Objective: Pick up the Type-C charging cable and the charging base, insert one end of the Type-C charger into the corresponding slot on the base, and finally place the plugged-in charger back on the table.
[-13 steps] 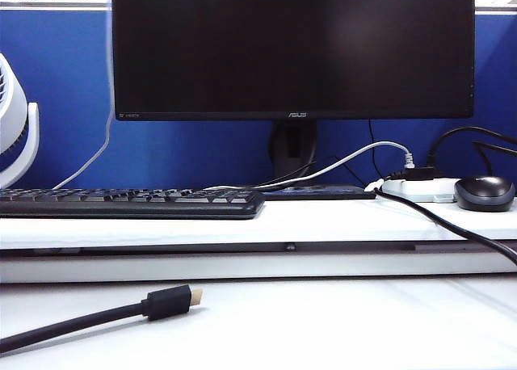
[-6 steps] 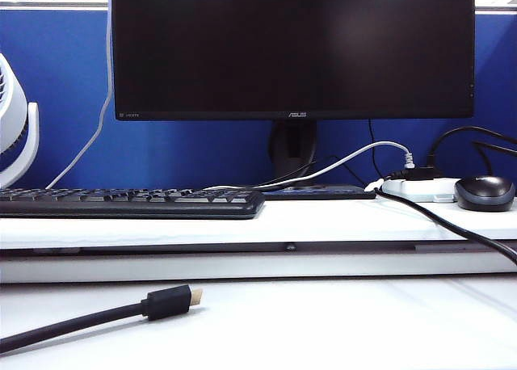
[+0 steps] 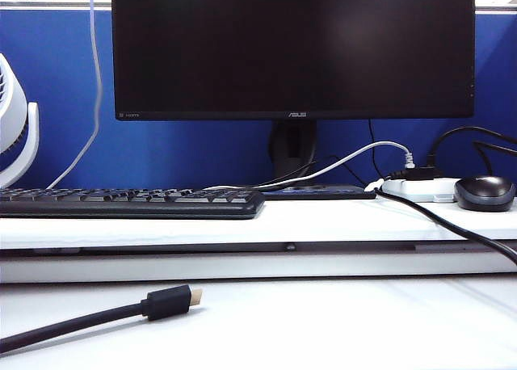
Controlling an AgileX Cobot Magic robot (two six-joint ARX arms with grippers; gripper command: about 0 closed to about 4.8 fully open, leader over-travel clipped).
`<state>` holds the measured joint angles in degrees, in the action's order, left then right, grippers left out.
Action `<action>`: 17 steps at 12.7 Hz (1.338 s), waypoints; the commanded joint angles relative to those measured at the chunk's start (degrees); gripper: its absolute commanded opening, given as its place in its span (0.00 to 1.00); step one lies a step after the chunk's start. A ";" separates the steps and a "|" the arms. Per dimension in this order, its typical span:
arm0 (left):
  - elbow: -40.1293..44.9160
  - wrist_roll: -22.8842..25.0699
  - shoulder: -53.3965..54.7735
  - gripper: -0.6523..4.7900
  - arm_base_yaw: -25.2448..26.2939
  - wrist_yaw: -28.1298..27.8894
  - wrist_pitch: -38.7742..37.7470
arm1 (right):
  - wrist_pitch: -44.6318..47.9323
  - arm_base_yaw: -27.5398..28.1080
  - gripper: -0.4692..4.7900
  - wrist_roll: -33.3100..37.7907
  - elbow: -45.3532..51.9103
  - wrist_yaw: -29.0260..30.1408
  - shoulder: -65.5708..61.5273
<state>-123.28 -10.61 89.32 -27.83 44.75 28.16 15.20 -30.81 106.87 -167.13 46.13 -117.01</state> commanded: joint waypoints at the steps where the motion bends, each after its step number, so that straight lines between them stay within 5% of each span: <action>1: -0.15 -0.57 0.24 0.55 -0.02 -2.34 3.63 | 1.22 -0.09 0.08 -0.83 -0.24 -0.26 0.50; 6: -0.15 -2.05 1.05 0.55 -0.07 -2.56 4.17 | -1.88 -1.79 0.08 -2.32 -0.24 0.50 -0.26; 7: -0.15 -2.10 1.05 0.44 -0.07 -2.64 4.61 | -1.88 -1.90 0.08 -2.32 -0.24 0.48 -0.59; 12: -0.15 -5.68 1.07 0.37 -0.07 -1.03 6.05 | -1.33 -1.90 0.08 -1.86 -0.28 0.24 -0.57; 13: -0.15 -2.62 1.07 0.11 -0.07 0.63 5.18 | -1.97 -1.90 0.08 -1.88 -0.28 -0.50 -0.57; 15: -0.15 8.26 1.05 0.11 -0.07 10.19 -6.25 | -12.39 -1.90 0.08 -8.61 -0.28 -2.01 -0.57; 17: -0.15 9.09 1.05 0.11 -0.07 10.51 -9.42 | -14.14 -1.90 0.08 -15.04 -0.35 -2.21 -0.42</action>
<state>-123.79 -0.89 89.80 -27.11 49.43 23.31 2.70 -32.29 93.86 -167.65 45.65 -116.99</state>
